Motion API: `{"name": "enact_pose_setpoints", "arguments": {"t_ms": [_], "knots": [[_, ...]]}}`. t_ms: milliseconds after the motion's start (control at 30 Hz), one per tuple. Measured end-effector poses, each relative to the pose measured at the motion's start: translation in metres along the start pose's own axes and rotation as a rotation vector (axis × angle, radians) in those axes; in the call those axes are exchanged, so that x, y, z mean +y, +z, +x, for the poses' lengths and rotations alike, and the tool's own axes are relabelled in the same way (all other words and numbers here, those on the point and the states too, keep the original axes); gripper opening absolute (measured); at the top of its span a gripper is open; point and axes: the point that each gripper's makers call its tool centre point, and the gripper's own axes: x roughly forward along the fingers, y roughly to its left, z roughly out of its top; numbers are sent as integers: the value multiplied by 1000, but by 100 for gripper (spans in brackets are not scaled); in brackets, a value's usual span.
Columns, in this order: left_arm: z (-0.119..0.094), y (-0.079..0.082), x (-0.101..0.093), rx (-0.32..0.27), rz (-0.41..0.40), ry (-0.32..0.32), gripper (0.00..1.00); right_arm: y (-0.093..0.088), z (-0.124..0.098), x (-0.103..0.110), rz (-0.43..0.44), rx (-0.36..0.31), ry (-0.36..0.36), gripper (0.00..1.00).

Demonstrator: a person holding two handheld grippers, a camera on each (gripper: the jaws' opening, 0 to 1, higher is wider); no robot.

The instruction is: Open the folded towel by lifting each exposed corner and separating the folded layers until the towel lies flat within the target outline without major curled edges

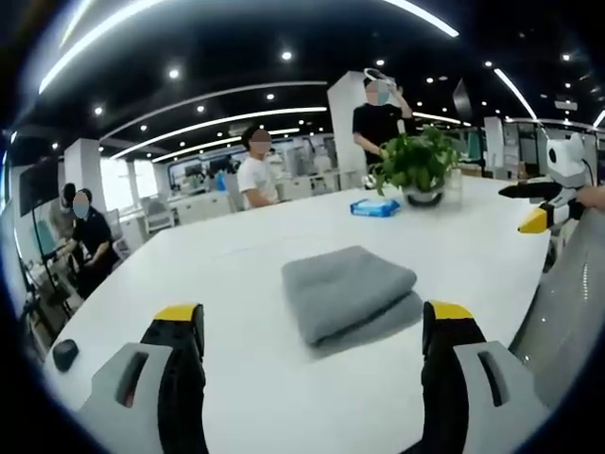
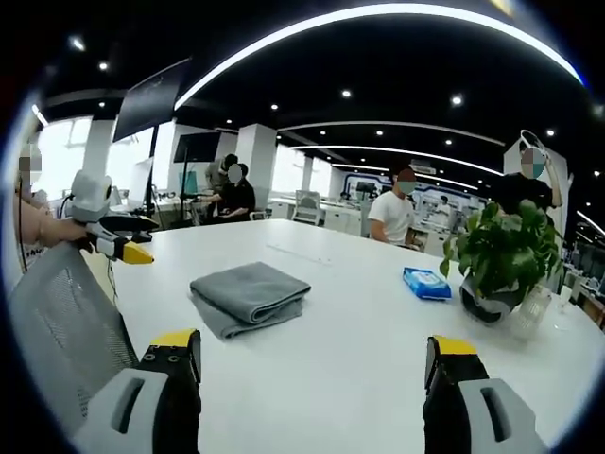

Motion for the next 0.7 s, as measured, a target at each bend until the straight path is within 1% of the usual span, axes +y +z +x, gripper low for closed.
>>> {"name": "enact_pose_setpoints", "arguments": {"t_ms": [300, 533, 633, 700], "knots": [[1, -3, -2, 16, 30, -5, 96, 3, 0, 4, -74, -1, 4, 100], [2, -7, -5, 42, 54, -16, 95, 6, 1, 7, -81, -15, 17, 100], [2, -7, -3, 41, 61, -10, 95, 3, 3, 11, -94, 4, 36, 100], [2, -8, -1, 43, 46, 0, 95, 0, 4, 13, -101, 17, 47, 100]]}}
